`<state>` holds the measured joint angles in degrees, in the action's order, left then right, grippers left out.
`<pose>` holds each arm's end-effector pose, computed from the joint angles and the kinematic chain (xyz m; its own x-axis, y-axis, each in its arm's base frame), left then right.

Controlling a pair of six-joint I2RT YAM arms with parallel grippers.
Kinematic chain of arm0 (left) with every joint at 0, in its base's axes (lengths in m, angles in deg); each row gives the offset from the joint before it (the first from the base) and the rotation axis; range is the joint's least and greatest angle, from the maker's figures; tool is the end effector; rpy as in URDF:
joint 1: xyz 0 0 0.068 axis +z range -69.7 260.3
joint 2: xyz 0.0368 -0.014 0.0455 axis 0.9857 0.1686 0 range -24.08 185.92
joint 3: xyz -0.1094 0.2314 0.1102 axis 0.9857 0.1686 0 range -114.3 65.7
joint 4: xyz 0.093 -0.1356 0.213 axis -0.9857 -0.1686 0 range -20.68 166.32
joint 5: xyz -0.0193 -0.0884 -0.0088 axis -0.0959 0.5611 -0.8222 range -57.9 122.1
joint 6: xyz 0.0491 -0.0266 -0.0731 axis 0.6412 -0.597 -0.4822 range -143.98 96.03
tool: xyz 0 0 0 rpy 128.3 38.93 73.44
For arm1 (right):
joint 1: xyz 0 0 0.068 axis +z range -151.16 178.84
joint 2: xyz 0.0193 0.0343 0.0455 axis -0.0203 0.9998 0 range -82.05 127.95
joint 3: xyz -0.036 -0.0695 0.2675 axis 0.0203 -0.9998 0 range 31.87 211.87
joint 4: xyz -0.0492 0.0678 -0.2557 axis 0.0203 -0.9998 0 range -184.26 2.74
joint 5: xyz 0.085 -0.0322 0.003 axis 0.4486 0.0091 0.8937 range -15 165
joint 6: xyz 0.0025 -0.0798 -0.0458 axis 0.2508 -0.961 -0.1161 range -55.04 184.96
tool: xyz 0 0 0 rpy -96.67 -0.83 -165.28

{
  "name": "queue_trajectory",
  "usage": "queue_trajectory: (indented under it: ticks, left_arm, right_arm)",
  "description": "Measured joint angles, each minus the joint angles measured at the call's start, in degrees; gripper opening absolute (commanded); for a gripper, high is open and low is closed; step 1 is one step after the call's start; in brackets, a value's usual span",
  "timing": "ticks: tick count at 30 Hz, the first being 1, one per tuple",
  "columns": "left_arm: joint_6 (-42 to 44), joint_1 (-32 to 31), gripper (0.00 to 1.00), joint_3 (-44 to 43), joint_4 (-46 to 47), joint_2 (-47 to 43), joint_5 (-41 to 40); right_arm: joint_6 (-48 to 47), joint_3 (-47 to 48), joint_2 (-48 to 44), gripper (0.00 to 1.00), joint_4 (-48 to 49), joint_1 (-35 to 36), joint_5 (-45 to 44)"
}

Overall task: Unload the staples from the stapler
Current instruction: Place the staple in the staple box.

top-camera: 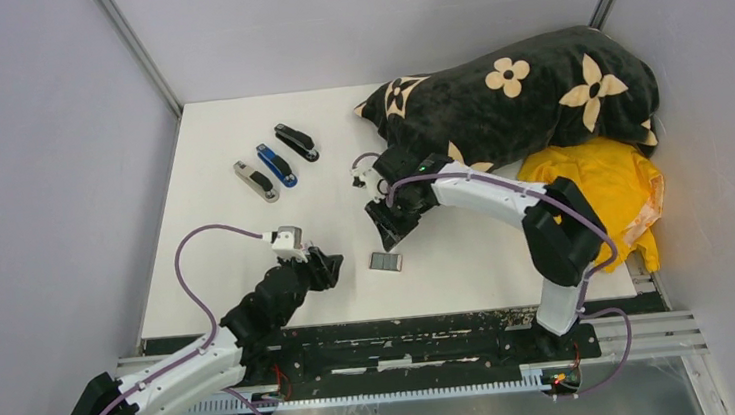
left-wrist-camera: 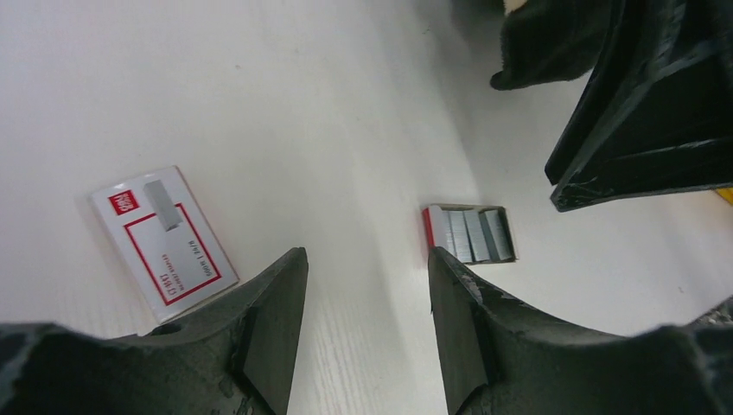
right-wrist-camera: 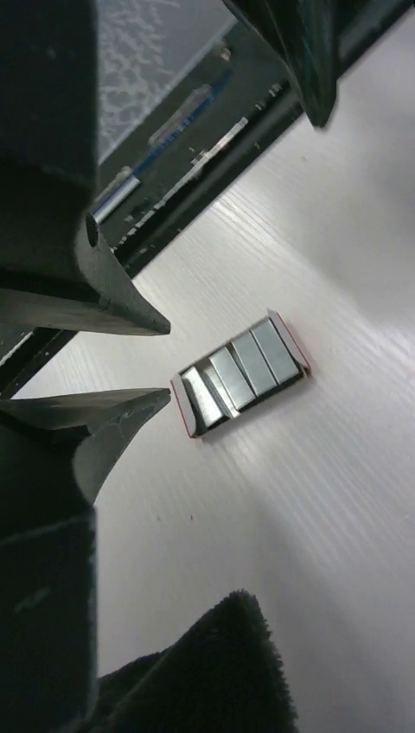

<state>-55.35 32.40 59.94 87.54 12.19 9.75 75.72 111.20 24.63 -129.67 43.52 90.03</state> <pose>0.1526 -0.1220 0.1469 -0.4210 -0.2523 -0.8713 0.2651 0.8844 -0.3842 0.2715 0.2986 0.1649 -0.7940 -0.5318 -0.2944 -0.6054 0.7358 0.3036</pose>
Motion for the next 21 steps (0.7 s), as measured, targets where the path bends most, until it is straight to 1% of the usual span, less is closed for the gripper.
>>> queue_trajectory:
  ticks: [1,5,8,10,15,18,21]
  left_arm:
    - [0.0,0.0,0.61,0.3,1.1,0.1,0.7]
    - [-0.8,0.0,0.48,0.7,6.8,3.3,4.8]
    - [-1.9,0.0,0.39,0.3,10.3,8.7,7.2]
    - [-2.6,0.0,0.33,-1.2,11.3,14.4,8.6]
    - [-4.1,0.0,0.31,-7.3,11.0,26.6,10.5]
    - [-4.2,0.1,0.34,-11.6,10.8,32.7,12.2]
    - [-4.2,0.2,0.34,-14.3,10.6,36.7,13.6]
  right_arm:
    - [-1.6,-0.9,-2.0,0.42,0.4,-1.0,3.5]
    - [-7.2,-4.5,-8.9,0.43,1.4,-6.2,17.5]
    - [-9.6,-6.8,-13.0,0.44,2.2,-10.4,25.6]
    - [-10.7,-8.0,-15.6,0.44,2.8,-13.0,29.7]
    - [-11.1,-11.1,-20.9,0.44,6.8,-17.4,38.0]
    - [-10.8,-11.8,-20.8,0.43,8.0,-18.9,40.9]
    - [-10.9,-11.7,-19.2,0.43,7.7,-19.1,42.5]
